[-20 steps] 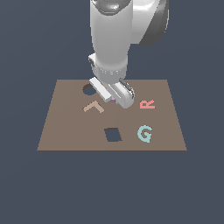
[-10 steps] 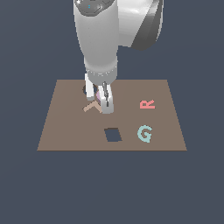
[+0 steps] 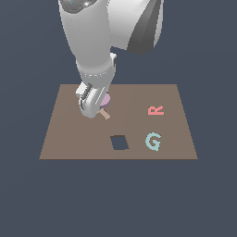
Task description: Insert a designated object into the corresponding slot on a board.
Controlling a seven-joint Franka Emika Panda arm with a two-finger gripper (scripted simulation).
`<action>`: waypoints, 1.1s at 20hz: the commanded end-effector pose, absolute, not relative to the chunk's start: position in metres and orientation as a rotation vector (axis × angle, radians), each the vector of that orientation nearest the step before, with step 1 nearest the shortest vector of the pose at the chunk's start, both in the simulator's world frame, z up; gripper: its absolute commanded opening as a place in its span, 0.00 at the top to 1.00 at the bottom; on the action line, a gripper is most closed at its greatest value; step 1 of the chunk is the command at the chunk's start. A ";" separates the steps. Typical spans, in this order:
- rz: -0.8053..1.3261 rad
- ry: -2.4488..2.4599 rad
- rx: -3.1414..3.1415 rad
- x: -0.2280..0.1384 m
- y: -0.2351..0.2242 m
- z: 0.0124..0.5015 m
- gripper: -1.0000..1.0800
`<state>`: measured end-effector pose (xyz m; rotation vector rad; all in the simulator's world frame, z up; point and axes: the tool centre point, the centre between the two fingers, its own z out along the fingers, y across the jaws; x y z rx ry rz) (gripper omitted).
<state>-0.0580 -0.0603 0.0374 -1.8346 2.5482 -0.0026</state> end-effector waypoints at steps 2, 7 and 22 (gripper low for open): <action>-0.003 2.697 -1.607 -0.063 -0.070 0.038 1.00; -0.002 2.852 -1.312 -0.073 -0.081 0.039 1.00; -0.001 3.045 -0.770 -0.094 -0.093 0.041 1.00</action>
